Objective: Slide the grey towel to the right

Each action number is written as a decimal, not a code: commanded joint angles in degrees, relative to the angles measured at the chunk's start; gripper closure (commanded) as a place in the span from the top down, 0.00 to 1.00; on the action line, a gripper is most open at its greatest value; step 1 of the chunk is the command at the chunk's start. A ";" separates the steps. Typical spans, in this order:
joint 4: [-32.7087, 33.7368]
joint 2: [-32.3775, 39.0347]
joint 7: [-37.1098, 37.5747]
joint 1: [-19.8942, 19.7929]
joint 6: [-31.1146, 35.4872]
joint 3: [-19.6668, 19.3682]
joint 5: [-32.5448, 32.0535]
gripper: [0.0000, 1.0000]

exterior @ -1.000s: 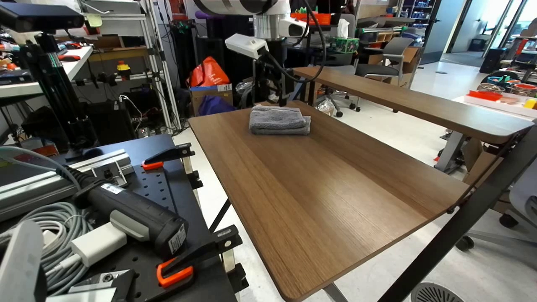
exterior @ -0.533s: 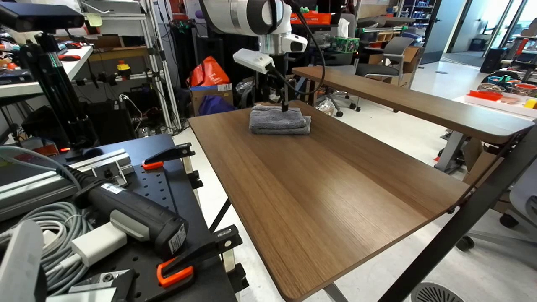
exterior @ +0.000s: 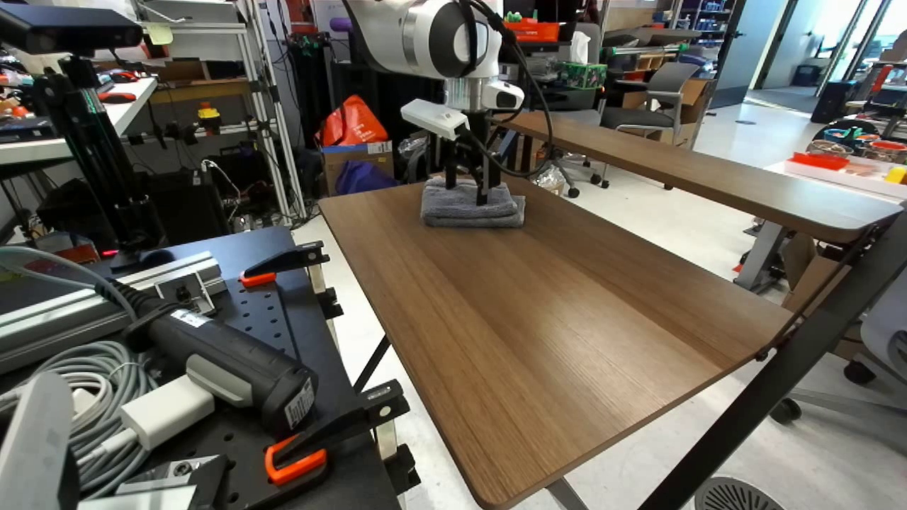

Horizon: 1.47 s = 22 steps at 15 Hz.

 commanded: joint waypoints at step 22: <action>-21.89 -10.28 10.70 -11.04 12.79 -4.31 17.93 1.00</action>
